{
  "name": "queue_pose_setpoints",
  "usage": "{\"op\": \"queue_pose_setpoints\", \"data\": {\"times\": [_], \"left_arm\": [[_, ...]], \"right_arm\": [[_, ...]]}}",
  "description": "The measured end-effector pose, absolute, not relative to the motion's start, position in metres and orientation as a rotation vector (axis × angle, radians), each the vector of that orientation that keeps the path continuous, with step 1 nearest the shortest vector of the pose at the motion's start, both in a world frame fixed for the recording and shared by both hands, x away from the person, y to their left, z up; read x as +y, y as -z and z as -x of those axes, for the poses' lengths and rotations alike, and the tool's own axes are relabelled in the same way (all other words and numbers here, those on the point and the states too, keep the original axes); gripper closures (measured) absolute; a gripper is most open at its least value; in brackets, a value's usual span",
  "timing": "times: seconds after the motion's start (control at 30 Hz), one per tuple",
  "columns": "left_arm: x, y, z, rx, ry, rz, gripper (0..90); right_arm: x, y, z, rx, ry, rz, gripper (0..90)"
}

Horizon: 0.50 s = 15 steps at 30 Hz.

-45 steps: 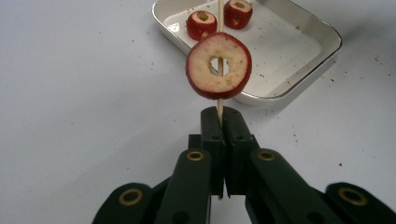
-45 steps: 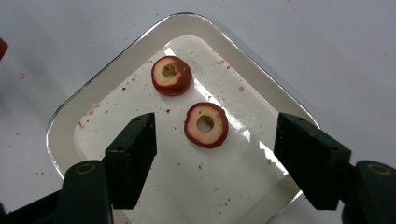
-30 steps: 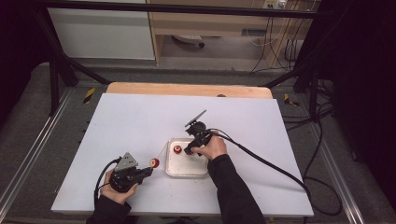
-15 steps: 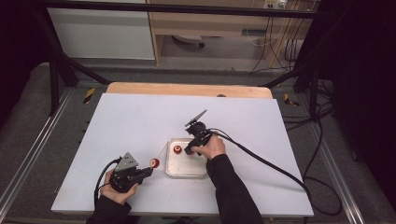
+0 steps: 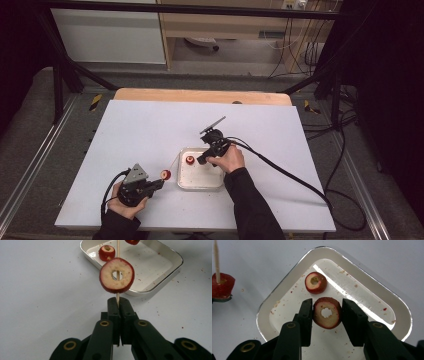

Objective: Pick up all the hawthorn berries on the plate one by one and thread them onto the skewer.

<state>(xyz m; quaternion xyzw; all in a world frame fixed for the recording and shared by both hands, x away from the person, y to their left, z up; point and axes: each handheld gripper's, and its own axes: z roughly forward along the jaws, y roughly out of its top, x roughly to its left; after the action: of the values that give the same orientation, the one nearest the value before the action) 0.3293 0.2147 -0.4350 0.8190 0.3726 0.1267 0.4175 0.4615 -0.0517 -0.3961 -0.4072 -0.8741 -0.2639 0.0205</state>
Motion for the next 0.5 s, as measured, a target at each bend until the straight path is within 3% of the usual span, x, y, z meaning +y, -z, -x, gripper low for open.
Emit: {"op": "queue_pose_setpoints", "data": {"times": [0.5], "left_arm": [[0.212, 0.432, -0.326, 0.925, -0.335, -2.043, 88.4]], "right_arm": [[-0.065, 0.384, -0.442, -2.640, 1.013, 1.236, 62.4]]}}
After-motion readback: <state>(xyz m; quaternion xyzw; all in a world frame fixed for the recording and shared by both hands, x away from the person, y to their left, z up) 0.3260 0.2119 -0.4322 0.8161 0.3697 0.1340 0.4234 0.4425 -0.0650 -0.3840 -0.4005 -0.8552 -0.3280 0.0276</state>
